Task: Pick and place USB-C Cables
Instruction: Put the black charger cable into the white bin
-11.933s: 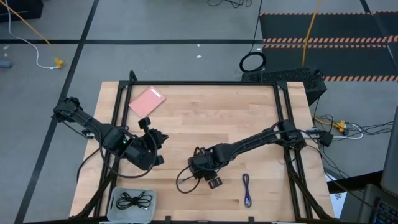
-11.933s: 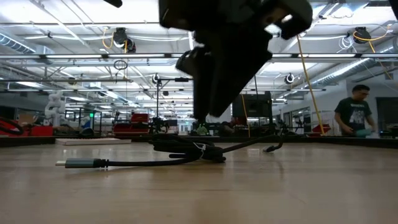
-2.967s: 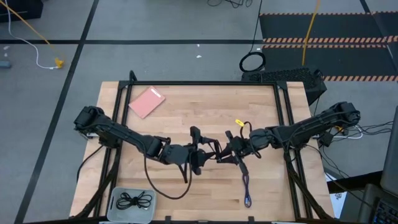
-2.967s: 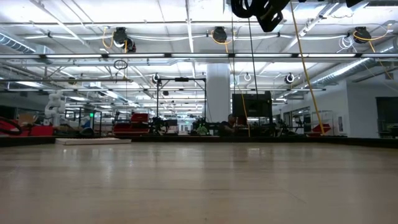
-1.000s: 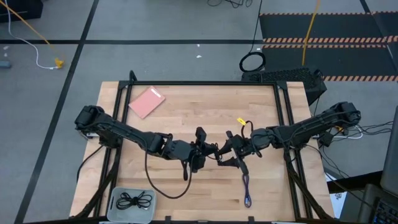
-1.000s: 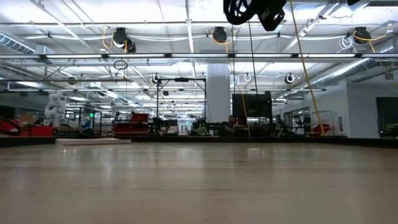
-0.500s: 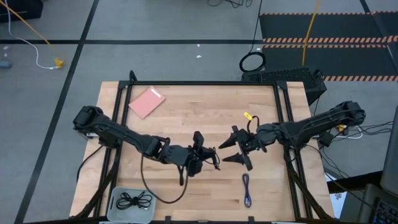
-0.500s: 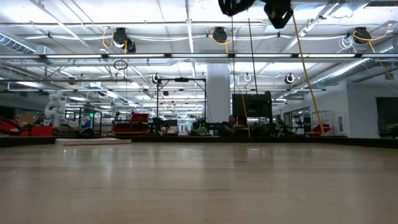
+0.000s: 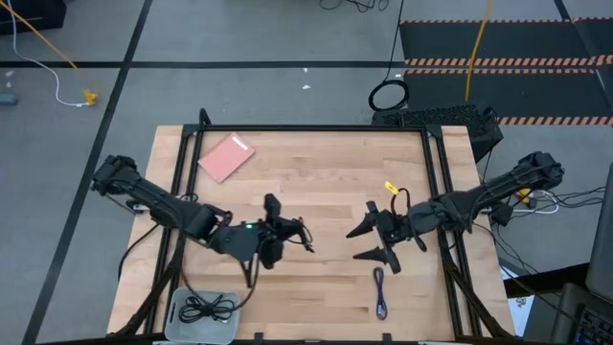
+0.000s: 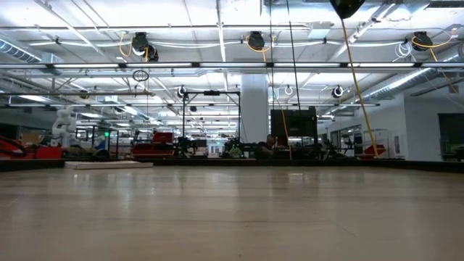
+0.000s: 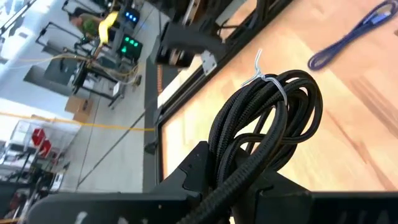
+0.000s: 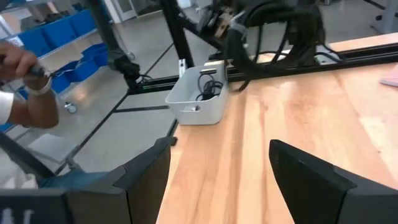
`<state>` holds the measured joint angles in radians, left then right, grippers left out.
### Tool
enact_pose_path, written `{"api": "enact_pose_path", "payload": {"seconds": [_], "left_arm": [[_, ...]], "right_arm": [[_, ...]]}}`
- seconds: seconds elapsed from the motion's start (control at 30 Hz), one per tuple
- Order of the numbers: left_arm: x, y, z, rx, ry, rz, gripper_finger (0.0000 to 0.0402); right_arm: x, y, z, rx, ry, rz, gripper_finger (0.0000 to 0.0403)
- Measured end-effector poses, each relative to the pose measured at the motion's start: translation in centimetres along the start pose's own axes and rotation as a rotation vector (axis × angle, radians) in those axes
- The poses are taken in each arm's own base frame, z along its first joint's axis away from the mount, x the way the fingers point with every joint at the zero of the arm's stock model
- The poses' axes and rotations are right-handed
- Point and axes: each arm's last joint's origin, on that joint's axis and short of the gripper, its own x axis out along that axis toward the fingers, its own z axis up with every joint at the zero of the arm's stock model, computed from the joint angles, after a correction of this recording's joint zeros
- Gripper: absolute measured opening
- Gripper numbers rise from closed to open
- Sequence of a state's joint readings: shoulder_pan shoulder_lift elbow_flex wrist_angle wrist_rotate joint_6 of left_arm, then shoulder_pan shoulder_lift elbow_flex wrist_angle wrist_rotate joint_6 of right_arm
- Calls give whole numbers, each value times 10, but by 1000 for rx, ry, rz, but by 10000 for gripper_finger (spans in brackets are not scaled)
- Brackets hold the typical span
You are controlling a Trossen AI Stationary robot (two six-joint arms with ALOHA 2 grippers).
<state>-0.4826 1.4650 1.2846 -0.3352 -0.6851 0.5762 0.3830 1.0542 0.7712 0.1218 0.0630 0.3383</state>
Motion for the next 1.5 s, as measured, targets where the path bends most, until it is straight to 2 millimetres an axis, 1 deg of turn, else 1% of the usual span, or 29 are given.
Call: {"api": "enact_pose_path", "payload": {"seconds": [0.2,0.33,0.43,0.63,0.77,1.0,1.17,1.3,1.5], "left_arm": [[-42,1,-1,-37,10,7,42],[-68,1,-2,-64,5,21,42],[-88,-2,-5,-67,-6,-4,42],[-124,-5,-16,-102,-17,-43,42],[-142,-6,-28,-132,0,-92,42],[-163,-13,-50,-193,90,-165,42],[-171,-18,-59,-263,165,-264,42],[-171,-25,-59,-344,227,-361,42],[-165,-44,-52,-416,334,-478,42]], "right_arm": [[-1,13,-4,-4,-7,11,267],[-2,19,-7,-10,-6,-1,267],[-3,23,-8,-16,-12,-7,267],[-1,31,-14,-22,3,7,267],[2,38,-18,-6,-2,4,267],[2,42,-18,-6,-22,14,267],[2,41,-19,-39,-8,7,267],[2,41,-18,-59,-13,8,267],[2,41,-18,-64,-15,5,267]]}}
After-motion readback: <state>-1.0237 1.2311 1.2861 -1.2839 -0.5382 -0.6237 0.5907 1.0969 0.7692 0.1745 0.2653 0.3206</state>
